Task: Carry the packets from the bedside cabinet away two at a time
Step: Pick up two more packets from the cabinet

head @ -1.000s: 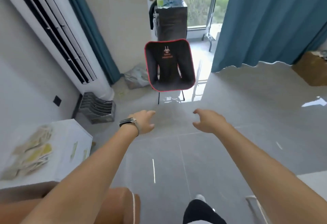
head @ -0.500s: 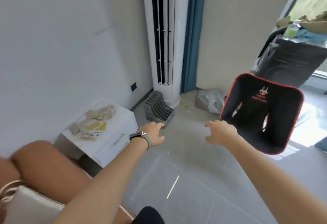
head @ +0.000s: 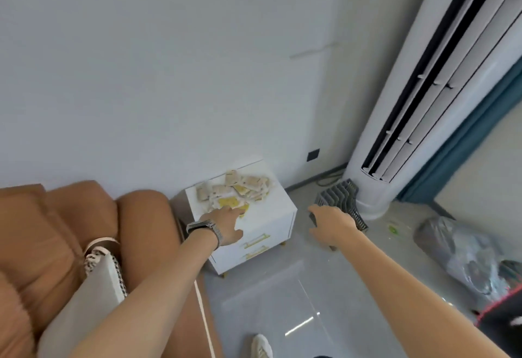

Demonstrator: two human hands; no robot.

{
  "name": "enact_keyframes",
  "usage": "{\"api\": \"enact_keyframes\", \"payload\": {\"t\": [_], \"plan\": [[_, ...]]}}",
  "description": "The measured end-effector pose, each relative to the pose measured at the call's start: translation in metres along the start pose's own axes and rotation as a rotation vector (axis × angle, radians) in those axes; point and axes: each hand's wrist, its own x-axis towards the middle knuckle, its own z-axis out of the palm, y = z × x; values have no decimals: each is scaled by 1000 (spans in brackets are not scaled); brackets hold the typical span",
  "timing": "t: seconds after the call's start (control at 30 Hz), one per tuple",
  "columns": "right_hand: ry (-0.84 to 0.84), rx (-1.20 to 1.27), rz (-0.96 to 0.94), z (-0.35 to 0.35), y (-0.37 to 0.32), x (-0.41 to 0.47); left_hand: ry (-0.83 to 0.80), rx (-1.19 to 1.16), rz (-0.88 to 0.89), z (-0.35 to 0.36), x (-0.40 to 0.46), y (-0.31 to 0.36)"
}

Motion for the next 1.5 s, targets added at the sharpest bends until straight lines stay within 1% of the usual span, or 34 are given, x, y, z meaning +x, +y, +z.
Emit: {"api": "enact_keyframes", "payload": {"t": [0.13,0.27,0.4,0.53,0.63,0.77,0.93,1.03,1.2,1.33,1.43,1.5], "plan": [[-33,8,-38,-14,-20,57,-16,-67,-65,-7,30,-30],[-100,-69,-98,-21,-37,113,-13,-162,-119,-5,66,-50],[-124,-136,-192,-31,-54,181,13,-254,-200,-5,108,-67],[-157,-176,-306,-30,-76,249,53,-364,-332,-3,140,-86],[-228,-215,-401,-22,-91,285,42,-469,-446,7,151,-98],[-317,-246,-486,2,-112,328,4,-558,-539,32,165,-109],[-410,-283,-522,61,-131,382,-13,-662,-612,77,200,-125],[-451,-312,-522,94,-133,410,-14,-712,-620,102,225,-132],[-418,-316,-547,139,-142,455,4,-714,-633,132,273,-147],[-384,-294,-604,170,-159,488,9,-718,-625,152,308,-157],[-349,-241,-666,191,-173,503,-25,-735,-641,171,324,-158],[-312,-247,-697,202,-179,509,-61,-777,-653,183,329,-154]]}}
